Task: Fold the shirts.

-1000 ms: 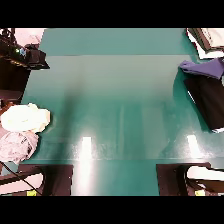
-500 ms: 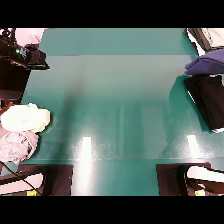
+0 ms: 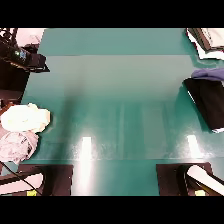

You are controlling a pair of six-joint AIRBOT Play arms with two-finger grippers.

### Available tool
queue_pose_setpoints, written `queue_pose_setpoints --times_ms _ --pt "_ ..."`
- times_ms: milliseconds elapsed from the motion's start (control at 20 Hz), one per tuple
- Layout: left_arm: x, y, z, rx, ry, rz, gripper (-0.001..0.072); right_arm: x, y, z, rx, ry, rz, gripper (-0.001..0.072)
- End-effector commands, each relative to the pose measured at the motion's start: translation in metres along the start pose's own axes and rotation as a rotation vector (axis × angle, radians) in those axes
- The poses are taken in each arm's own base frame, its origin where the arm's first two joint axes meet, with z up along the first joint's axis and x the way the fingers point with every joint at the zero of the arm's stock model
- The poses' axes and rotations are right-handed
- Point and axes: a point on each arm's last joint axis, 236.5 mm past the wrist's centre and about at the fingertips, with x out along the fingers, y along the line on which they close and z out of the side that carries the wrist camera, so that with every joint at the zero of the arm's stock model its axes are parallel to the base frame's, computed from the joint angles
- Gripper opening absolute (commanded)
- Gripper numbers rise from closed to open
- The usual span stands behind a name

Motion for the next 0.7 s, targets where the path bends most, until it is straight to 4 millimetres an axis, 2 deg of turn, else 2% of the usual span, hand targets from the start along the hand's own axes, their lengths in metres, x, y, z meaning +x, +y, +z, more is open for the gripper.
queue_pose_setpoints --times_ms 0,100,150,200,250,300,400,500,600,650 --pt "0.000 0.000 -0.002 0.017 0.008 -0.001 0.0026 -0.014 -0.029 -0.043 0.090 0.062 -0.052 0.0015" --pt "0.000 -0.001 -0.001 0.035 0.005 -0.002 0.0026 -0.018 -0.046 -0.076 0.159 0.123 -0.075 0.0020" --pt "0.000 -0.001 -0.001 0.041 0.005 -0.002 0.0026 -0.020 -0.053 -0.091 0.192 0.151 -0.082 0.0063" --pt "0.000 -0.001 -0.001 0.042 0.005 -0.002 0.0026 -0.023 -0.061 -0.108 0.228 0.179 -0.095 0.0252" --pt "0.000 -0.001 -0.001 0.047 0.005 -0.002 0.0026 -0.026 -0.073 -0.121 0.256 0.199 -0.124 0.0402" --pt "0.000 -0.001 -0.001 0.058 0.005 -0.002 0.0026 -0.031 -0.085 -0.135 0.277 0.224 -0.161 0.0473" --pt "0.000 -0.003 0.001 0.059 -0.004 -0.011 0.0026 -0.040 -0.101 -0.149 0.317 0.230 -0.205 0.0472" --pt "0.000 -0.008 0.004 0.058 -0.016 -0.034 0.0026 -0.051 -0.106 -0.150 0.338 0.206 -0.228 0.0471" --pt "0.000 -0.011 0.007 0.057 -0.030 -0.043 0.0026 -0.056 -0.095 -0.140 0.373 0.155 -0.203 0.0469" --pt "-0.001 -0.011 0.009 0.056 -0.038 -0.046 0.0026 -0.054 -0.078 -0.131 0.368 0.127 -0.151 0.0466"
